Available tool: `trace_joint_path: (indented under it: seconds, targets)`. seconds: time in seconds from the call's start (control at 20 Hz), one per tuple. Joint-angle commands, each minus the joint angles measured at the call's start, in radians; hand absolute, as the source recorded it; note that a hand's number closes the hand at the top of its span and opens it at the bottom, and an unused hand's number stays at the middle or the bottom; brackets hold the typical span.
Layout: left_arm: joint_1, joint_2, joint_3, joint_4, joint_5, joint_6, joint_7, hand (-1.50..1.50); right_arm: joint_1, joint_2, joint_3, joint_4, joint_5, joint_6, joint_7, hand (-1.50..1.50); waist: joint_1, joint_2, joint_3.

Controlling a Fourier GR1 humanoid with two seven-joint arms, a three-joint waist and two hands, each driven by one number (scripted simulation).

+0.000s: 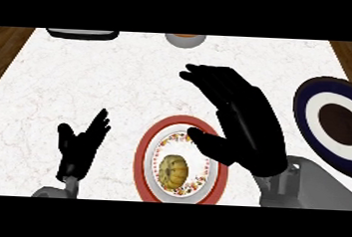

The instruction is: Pick the squash from the plate and place it in the plate

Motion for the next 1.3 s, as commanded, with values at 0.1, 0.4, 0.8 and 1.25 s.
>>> trace_joint_path:
  seconds: [0.1,0.4,0.8,1.25]
  targets:
    - [0.015,0.009,0.001,-0.074,0.008,-0.003,0.072,0.00,-0.099,0.117,0.119,-0.035,0.136,0.235,0.242,-1.50,-0.011,0.000,0.003]
    - [0.025,0.001,0.005,-0.040,-0.004,0.003,0.032,0.00,-0.187,0.202,0.220,0.050,0.055,0.598,0.480,-1.50,-0.008,-0.002,0.000]
    - [0.021,-0.001,0.015,-0.060,-0.004,-0.002,0.034,0.00,-0.192,0.392,0.316,0.220,0.082,0.729,0.672,-1.50,-0.007,0.002,0.002]
    - [0.020,0.004,0.030,-0.045,-0.007,-0.022,0.039,0.00,-0.133,0.396,0.417,0.355,0.146,0.624,0.693,-1.50,-0.008,0.005,0.003]
